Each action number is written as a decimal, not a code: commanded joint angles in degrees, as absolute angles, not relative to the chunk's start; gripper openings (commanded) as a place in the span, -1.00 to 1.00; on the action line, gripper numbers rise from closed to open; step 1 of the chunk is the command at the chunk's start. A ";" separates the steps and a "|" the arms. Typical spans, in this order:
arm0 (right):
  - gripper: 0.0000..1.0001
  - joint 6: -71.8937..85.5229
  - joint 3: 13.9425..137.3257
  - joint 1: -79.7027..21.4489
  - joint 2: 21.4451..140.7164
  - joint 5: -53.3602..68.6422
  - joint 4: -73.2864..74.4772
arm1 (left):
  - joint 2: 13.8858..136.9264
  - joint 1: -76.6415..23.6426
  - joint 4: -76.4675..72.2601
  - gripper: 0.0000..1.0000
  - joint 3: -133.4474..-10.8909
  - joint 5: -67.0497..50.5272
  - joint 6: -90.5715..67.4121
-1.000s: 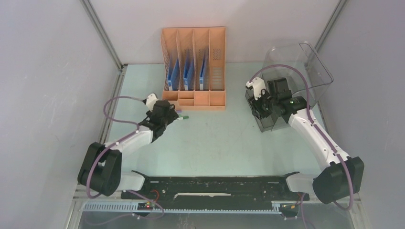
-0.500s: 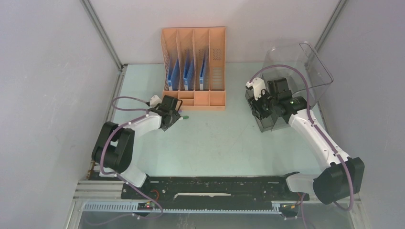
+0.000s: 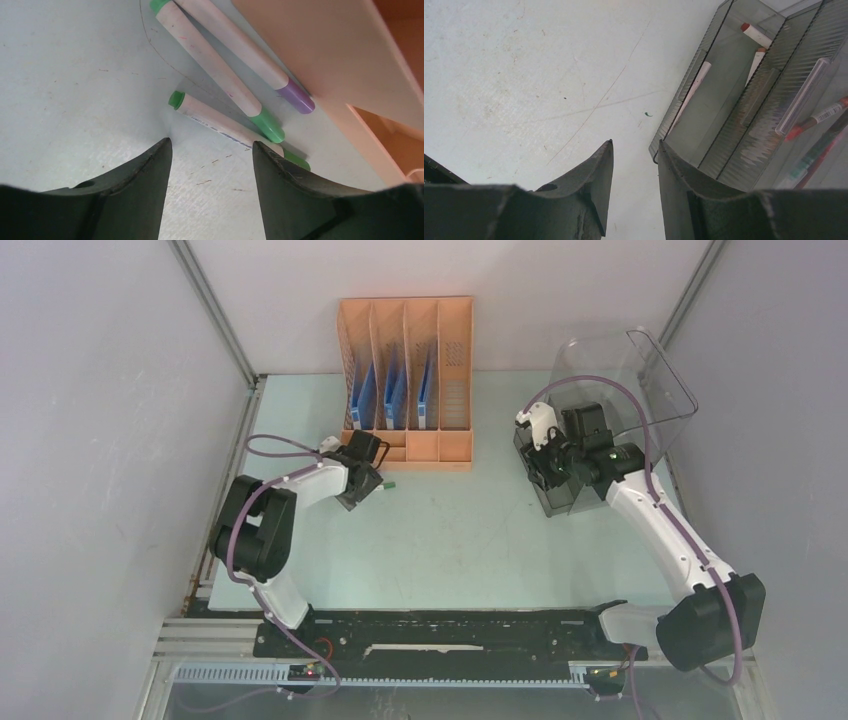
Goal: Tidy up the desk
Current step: Pick up the stationery from the center of the board.
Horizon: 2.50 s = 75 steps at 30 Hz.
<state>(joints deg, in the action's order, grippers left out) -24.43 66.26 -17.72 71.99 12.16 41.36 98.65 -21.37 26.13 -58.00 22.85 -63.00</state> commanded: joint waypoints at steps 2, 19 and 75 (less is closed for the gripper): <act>-0.09 -25.57 65.75 -18.24 69.96 13.00 40.98 | 99.30 -21.54 28.21 0.33 -59.71 23.69 -63.71; -0.09 -25.72 65.77 -18.61 69.96 13.29 41.08 | 98.16 -21.73 29.91 0.39 -61.92 24.53 -65.16; 0.97 -22.75 59.89 -24.81 63.73 60.23 35.18 | 50.03 -28.98 -12.78 -1.00 -21.13 3.03 -44.43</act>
<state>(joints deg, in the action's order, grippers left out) -25.71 64.97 -23.44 63.77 50.50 39.59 55.86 -28.38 6.42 -25.43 12.40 -48.27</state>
